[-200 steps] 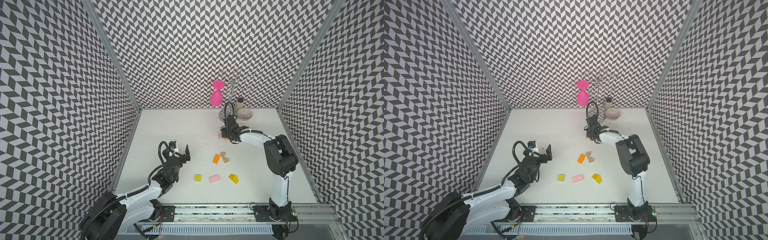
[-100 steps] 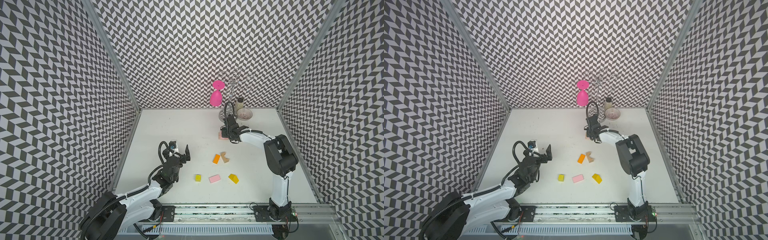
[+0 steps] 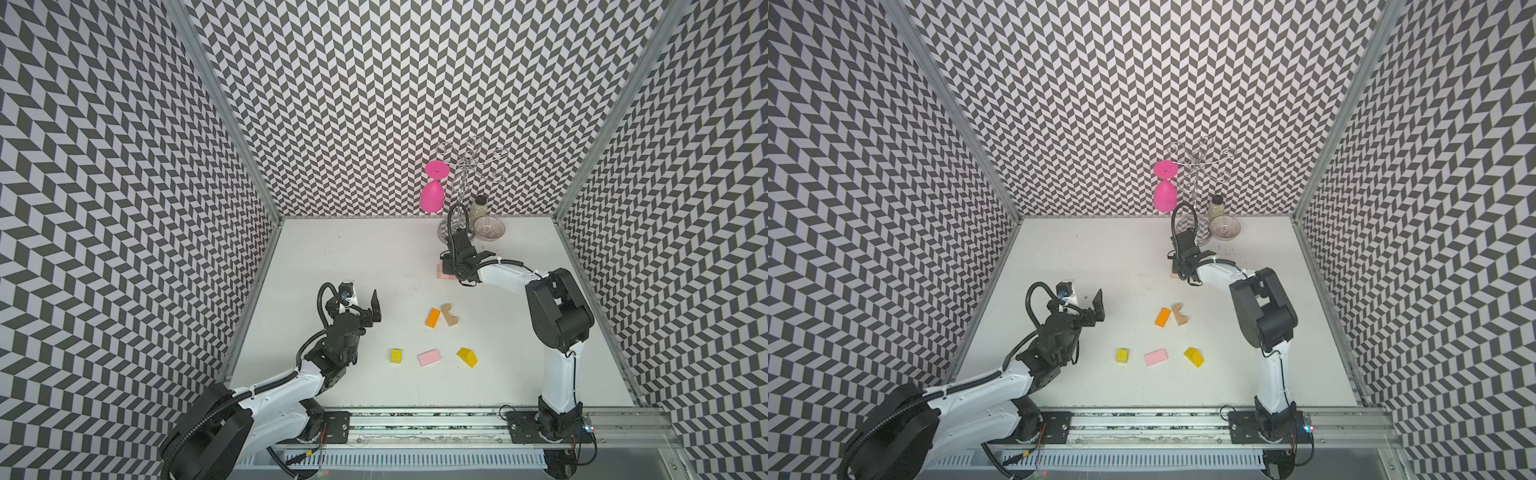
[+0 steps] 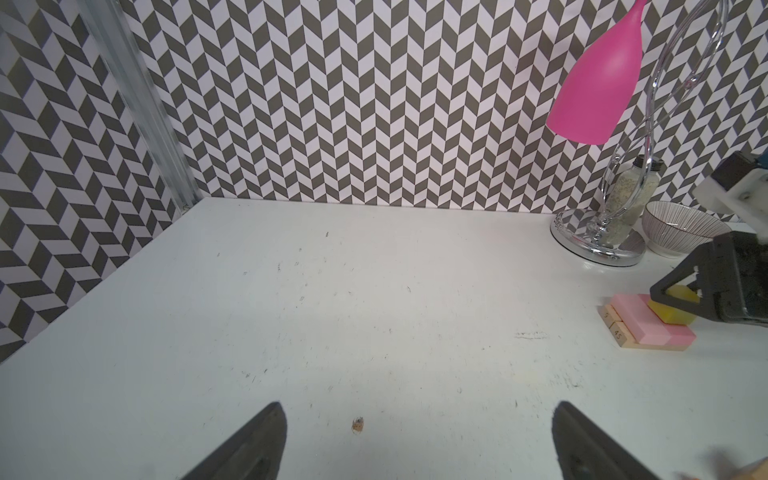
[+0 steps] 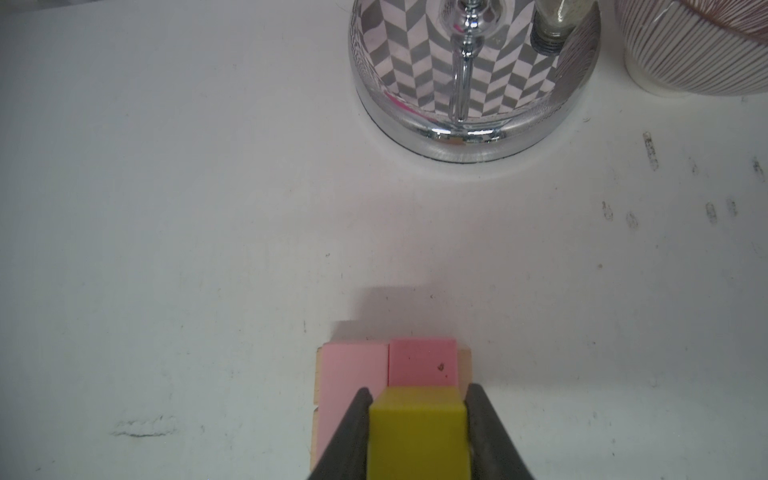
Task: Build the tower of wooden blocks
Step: 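Lower the yellow cube onto the pink blocks and open the right gripper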
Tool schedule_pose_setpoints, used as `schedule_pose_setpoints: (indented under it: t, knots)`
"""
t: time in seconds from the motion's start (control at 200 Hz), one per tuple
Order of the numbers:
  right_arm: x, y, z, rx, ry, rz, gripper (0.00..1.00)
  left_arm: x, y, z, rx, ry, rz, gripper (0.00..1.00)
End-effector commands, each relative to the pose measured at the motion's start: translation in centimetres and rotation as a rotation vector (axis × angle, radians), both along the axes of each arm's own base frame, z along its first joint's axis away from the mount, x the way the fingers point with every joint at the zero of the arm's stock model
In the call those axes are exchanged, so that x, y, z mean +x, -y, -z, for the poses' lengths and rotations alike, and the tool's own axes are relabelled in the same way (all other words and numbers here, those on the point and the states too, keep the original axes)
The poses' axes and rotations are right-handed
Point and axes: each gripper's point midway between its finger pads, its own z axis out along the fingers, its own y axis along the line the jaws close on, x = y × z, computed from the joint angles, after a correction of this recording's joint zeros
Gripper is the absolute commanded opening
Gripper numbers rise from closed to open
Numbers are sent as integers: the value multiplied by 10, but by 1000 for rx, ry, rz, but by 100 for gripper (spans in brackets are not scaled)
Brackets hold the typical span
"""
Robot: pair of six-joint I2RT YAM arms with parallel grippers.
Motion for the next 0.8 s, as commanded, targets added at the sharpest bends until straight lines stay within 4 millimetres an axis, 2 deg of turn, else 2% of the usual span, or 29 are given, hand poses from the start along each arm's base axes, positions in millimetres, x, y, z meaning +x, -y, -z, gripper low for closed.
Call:
schedule_pose_setpoints:
  t: [0.0, 0.275, 0.431, 0.791]
  knots:
    - [6, -2, -3, -4, 19, 27, 9, 3, 1, -10, -13, 22, -14, 100]
    - [5, -2, -2, -11, 18, 36, 16, 3, 1, -10, -12, 21, -14, 100]
    - [5, -5, -2, -7, 19, 32, 17, 3, 2, -10, -10, 20, -14, 100]
    - [4, -3, -1, -24, 16, 46, 35, 3, 3, -10, -8, 21, -12, 100]
